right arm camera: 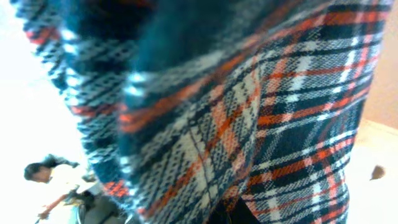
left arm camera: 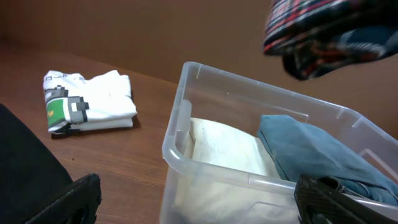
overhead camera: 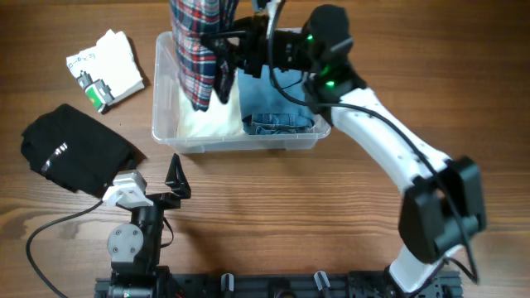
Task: Pack container
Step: 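Lift the plaid cloth and carry it left over the container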
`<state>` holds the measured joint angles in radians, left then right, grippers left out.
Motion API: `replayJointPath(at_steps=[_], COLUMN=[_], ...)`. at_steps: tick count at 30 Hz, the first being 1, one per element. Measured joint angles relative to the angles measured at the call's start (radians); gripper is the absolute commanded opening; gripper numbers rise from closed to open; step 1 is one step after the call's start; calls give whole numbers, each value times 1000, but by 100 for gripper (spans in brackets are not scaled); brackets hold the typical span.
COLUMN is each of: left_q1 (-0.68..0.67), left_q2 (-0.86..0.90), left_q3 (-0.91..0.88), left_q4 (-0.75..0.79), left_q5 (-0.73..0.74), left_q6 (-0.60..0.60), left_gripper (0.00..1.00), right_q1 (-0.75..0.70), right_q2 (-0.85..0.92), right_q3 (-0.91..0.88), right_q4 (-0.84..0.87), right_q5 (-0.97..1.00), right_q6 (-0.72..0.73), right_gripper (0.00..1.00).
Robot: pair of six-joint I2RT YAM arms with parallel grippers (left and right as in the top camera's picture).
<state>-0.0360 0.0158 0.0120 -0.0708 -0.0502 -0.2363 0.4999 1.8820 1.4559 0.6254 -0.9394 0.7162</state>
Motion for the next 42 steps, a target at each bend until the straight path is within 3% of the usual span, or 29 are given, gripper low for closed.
replayJointPath(at_steps=[8,20,26,29,35,42], left_q1=[0,0,0,0,0,0], left_q2=[0,0,0,0,0,0], left_q3=[0,0,0,0,0,0], left_q4=[0,0,0,0,0,0], left_q5=[0,0,0,0,0,0], left_q6=[0,0,0,0,0,0], left_gripper=[100,100,100,100,100,100], right_q1=[3,18,6,4,38,122], right_q2=[76,77,77,79,82,77], right_q3=[0,1,14,76,364,502], right_q4=[92,47,-192,-413,-937,-1123], right_q5=[-37,-48,2,76,350,692], right_q6=[131,174,142,68,-156,-297], right_gripper=[4,4,4,4,4,4])
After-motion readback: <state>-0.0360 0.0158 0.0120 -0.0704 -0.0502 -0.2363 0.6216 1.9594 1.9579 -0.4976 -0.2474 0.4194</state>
